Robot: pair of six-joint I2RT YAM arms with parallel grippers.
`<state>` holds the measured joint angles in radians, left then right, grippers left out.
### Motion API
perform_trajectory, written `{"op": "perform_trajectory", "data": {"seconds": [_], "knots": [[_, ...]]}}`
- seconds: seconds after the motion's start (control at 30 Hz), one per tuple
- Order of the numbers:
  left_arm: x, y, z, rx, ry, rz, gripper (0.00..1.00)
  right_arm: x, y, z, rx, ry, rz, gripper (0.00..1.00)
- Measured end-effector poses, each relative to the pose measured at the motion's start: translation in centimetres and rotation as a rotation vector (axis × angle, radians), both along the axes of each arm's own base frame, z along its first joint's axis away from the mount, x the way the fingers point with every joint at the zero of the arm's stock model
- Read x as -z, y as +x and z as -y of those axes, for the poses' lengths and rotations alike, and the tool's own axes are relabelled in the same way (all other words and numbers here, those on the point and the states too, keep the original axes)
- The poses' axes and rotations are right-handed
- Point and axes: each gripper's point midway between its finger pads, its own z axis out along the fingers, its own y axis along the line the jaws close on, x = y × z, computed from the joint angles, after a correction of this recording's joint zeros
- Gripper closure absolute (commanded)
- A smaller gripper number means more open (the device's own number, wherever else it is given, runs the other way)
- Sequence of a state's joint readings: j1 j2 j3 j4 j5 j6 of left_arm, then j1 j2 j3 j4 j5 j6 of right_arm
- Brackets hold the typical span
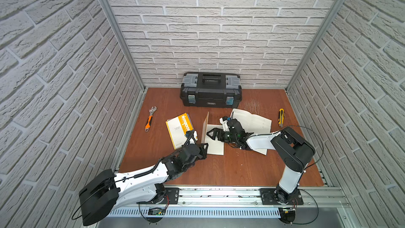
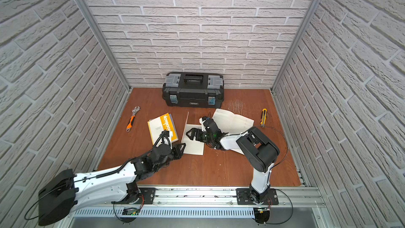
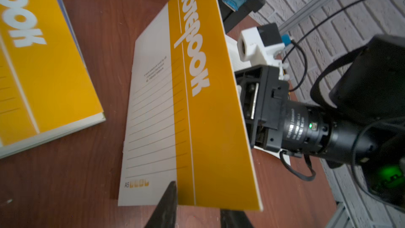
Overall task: Close the notebook
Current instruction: Close the notebook at the center of the board.
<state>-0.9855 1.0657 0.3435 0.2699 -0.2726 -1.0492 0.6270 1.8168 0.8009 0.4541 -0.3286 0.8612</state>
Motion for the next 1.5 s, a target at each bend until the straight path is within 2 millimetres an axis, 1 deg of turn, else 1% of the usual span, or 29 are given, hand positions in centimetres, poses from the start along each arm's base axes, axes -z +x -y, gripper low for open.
{"op": "perform_trajectory", "data": {"seconds": [0.1,0.2,0.27,0.33,0.43,0.5,0.53,0.6,0.63,0.67,0.73,0.8,0.83,0.87,0.9,1.0,1.1,1.17,1.23,1.37,1.43,1.47,1.5], "knots": [[0.2,-0.1,1.1,0.051,-0.007,-0.005,0.57,0.0,0.0,0.0,0.0,0.0,0.0,0.0],[-0.9,-0.2,2.3,0.109,-0.031,0.012,0.53,0.0,0.0,0.0,0.0,0.001,0.002,0.0],[-2.2,-0.3,3.1,0.154,-0.059,0.031,0.51,0.0,0.0,0.0,-0.001,0.002,0.003,0.0],[-4.2,-0.4,3.9,0.21,-0.091,0.058,0.5,0.0,0.0,-0.1,-0.001,0.003,0.003,0.0],[-7.4,-0.9,4.6,0.287,-0.122,0.11,0.51,0.0,0.0,-0.1,-0.001,0.005,0.006,0.0],[-9.9,-1.4,4.4,0.327,-0.133,0.165,0.52,0.0,0.0,-0.1,-0.002,0.005,0.006,0.0],[-10.8,-1.6,4.0,0.336,-0.136,0.189,0.53,0.0,0.0,-0.1,-0.002,0.005,0.006,0.0],[-12.6,-1.9,2.8,0.338,-0.141,0.244,0.57,0.0,0.0,0.0,-0.001,0.006,0.007,0.0],[-13.2,-2.0,2.0,0.325,-0.141,0.262,0.59,0.0,0.0,0.0,-0.002,0.006,0.007,0.0],[-13.7,-1.8,1.2,0.306,-0.137,0.278,0.63,0.0,0.0,0.0,-0.001,0.006,0.007,0.0],[-14.1,-1.3,-0.5,0.257,-0.127,0.289,0.78,0.0,0.0,0.0,-0.002,0.006,0.008,0.0],[-13.4,-0.4,-2.0,0.192,-0.098,0.266,0.91,0.0,0.0,0.0,-0.001,0.006,0.008,0.0],[-12.9,-0.1,-2.5,0.164,-0.083,0.251,0.91,0.0,0.0,0.0,-0.002,0.006,0.008,0.0],[-12.0,0.3,-3.2,0.125,-0.052,0.222,0.87,0.0,0.0,0.0,-0.002,0.007,0.008,0.0],[-10.8,0.5,-4.0,0.084,-0.016,0.185,0.87,0.0,0.0,0.0,-0.001,0.006,0.008,0.0],[-6.6,1.1,-6.0,-0.015,0.125,0.066,0.89,0.0,0.0,0.0,-0.002,0.007,0.008,0.0],[-2.8,1.3,-8.0,-0.107,0.248,-0.029,0.93,0.0,0.0,0.0,-0.002,0.007,0.008,0.0],[-1.5,1.1,-9.4,-0.161,0.306,-0.05,0.91,0.0,0.0,0.0,-0.002,0.007,0.008,0.0],[-1.2,1.0,-10.6,-0.204,0.337,-0.042,0.9,0.0,0.0,0.0,-0.002,0.006,0.008,0.0],[-2.1,1.4,-11.9,-0.27,0.299,0.002,0.89,0.0,0.0,0.0,-0.002,0.006,0.008,0.0],[-1.7,1.5,-12.1,-0.288,0.272,0.004,0.89,0.0,0.0,-0.1,-0.002,0.006,0.008,0.0],[-1.3,1.5,-12.2,-0.292,0.266,-0.002,0.88,0.0,0.0,-0.1,-0.002,0.007,0.008,0.0],[-0.9,1.4,-12.2,-0.288,0.266,-0.011,0.84,0.0,0.0,-0.1,-0.002,0.007,0.008,0.0]]}}
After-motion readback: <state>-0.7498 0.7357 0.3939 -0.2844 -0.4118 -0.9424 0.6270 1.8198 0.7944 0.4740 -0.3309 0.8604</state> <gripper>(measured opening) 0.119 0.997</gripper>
